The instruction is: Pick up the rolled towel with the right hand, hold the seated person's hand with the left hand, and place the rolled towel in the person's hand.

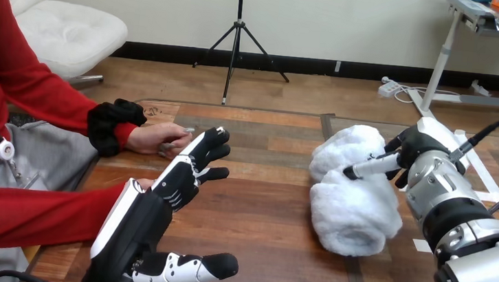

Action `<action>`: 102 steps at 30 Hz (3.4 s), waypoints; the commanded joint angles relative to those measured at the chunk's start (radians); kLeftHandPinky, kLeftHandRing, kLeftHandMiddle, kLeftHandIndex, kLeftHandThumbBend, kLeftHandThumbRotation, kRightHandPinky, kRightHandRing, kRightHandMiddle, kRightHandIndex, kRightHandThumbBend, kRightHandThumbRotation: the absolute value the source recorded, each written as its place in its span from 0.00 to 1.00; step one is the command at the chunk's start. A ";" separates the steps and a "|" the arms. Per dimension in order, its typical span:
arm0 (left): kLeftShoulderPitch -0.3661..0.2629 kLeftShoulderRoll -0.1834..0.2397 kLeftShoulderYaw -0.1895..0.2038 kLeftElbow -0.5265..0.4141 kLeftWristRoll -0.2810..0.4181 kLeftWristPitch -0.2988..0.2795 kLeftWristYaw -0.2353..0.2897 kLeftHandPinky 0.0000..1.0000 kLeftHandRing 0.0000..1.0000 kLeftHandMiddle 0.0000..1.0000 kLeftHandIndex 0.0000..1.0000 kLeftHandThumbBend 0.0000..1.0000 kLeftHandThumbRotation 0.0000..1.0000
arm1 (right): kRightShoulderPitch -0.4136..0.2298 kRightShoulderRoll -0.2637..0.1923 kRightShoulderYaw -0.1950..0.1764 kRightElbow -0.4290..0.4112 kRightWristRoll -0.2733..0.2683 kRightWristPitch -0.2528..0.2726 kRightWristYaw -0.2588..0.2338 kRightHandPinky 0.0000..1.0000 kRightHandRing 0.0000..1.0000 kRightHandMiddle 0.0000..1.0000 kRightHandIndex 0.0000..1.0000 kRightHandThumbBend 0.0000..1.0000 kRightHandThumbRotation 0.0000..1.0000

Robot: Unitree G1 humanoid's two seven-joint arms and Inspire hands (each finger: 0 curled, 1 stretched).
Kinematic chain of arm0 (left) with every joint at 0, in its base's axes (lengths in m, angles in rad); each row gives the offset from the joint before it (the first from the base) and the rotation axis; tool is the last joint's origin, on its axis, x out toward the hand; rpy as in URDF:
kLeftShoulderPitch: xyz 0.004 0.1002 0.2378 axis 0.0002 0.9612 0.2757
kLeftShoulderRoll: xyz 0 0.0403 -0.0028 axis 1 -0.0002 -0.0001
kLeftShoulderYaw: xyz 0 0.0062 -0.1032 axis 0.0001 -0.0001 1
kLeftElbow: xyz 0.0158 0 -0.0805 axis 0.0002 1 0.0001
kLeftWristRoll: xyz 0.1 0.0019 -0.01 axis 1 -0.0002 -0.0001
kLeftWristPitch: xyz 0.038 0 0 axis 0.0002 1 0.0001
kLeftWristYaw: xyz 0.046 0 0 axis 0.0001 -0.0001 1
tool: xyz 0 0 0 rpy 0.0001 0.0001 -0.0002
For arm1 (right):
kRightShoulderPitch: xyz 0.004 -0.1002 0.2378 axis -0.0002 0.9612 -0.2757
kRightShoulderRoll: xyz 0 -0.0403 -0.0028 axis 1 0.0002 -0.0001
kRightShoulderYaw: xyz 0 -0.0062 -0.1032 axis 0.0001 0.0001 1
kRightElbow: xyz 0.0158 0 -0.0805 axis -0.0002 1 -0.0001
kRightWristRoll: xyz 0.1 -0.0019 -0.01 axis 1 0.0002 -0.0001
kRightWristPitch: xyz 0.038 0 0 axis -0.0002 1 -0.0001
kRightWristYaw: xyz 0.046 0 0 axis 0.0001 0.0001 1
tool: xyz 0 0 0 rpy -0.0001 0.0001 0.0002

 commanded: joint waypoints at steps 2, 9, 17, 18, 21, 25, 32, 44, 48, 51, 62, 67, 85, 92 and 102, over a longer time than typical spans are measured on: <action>-0.026 -0.010 -0.002 -0.042 0.012 -0.015 0.016 0.83 0.92 0.94 0.93 1.00 0.52 | -0.018 0.014 -0.015 -0.029 0.009 -0.029 -0.032 0.18 0.27 0.40 0.67 0.95 0.06; -0.027 -0.011 0.003 -0.038 0.034 -0.025 0.029 0.83 0.92 0.94 0.93 1.00 0.53 | -0.006 0.013 -0.063 -0.035 0.053 -0.065 -0.066 0.22 0.31 0.43 0.56 0.95 0.02; -0.022 -0.012 0.006 -0.042 0.063 -0.025 0.052 0.82 0.91 0.94 0.93 1.00 0.55 | 0.007 0.009 -0.093 -0.040 0.080 -0.098 -0.086 0.24 0.34 0.44 0.52 0.93 0.00; -0.022 -0.011 0.006 -0.043 0.066 -0.025 0.054 0.82 0.91 0.94 0.93 1.00 0.55 | 0.009 0.009 -0.100 -0.040 0.086 -0.102 -0.089 0.25 0.34 0.44 0.52 0.93 0.00; -0.020 -0.009 0.004 -0.042 0.068 -0.023 0.058 0.82 0.91 0.94 0.93 1.00 0.55 | 0.008 0.010 -0.097 -0.044 0.084 -0.105 -0.092 0.25 0.33 0.43 0.51 0.92 0.00; -0.022 -0.010 0.007 -0.038 0.085 -0.031 0.071 0.82 0.91 0.94 0.93 1.00 0.55 | 0.021 0.003 -0.118 -0.044 0.100 -0.132 -0.095 0.25 0.32 0.43 0.52 0.91 0.00; -0.025 -0.006 -0.003 -0.034 0.076 -0.033 0.071 0.82 0.91 0.94 0.93 1.00 0.56 | 0.023 0.002 -0.132 -0.050 0.110 -0.137 -0.097 0.26 0.34 0.44 0.52 0.91 0.00; -0.023 -0.005 0.002 -0.036 0.093 -0.032 0.086 0.82 0.91 0.94 0.92 1.00 0.56 | 0.050 -0.003 -0.176 -0.066 0.150 -0.219 -0.122 0.30 0.38 0.48 0.50 0.91 0.00; -0.022 0.000 -0.001 -0.033 0.089 -0.036 0.084 0.82 0.92 0.94 0.93 1.00 0.56 | 0.058 -0.007 -0.170 -0.063 0.146 -0.239 -0.130 0.29 0.38 0.49 0.50 0.89 0.00; -0.026 0.001 -0.001 -0.026 0.088 -0.041 0.083 0.82 0.92 0.94 0.93 1.00 0.56 | 0.066 -0.009 -0.178 -0.068 0.156 -0.271 -0.131 0.30 0.39 0.51 0.49 0.89 0.00; -0.027 0.003 0.001 -0.029 0.091 -0.033 0.085 0.83 0.92 0.94 0.93 1.00 0.56 | 0.055 -0.005 -0.185 -0.073 0.165 -0.263 -0.137 0.27 0.37 0.51 0.48 0.87 0.00; -0.033 0.007 -0.009 -0.021 0.066 -0.034 0.069 0.83 0.92 0.94 0.93 1.00 0.54 | 0.044 -0.007 -0.183 -0.065 0.163 -0.239 -0.108 0.27 0.37 0.52 0.53 0.88 0.02; -0.055 0.006 0.000 -0.016 0.095 -0.032 0.079 0.83 0.91 0.94 0.93 1.00 0.55 | -0.024 -0.013 -0.063 -0.043 0.038 -0.079 0.015 0.49 0.68 0.75 0.78 0.98 0.48; -0.064 0.006 -0.007 -0.016 0.085 -0.022 0.072 0.82 0.91 0.94 0.93 1.00 0.55 | -0.045 -0.010 -0.048 -0.041 0.014 -0.042 0.055 0.54 0.77 0.81 0.83 1.00 0.56; -0.070 0.000 -0.015 -0.021 0.073 -0.014 0.065 0.82 0.91 0.94 0.93 1.00 0.54 | -0.063 -0.001 0.001 -0.026 -0.035 0.015 0.119 0.68 0.90 0.90 0.91 1.00 0.65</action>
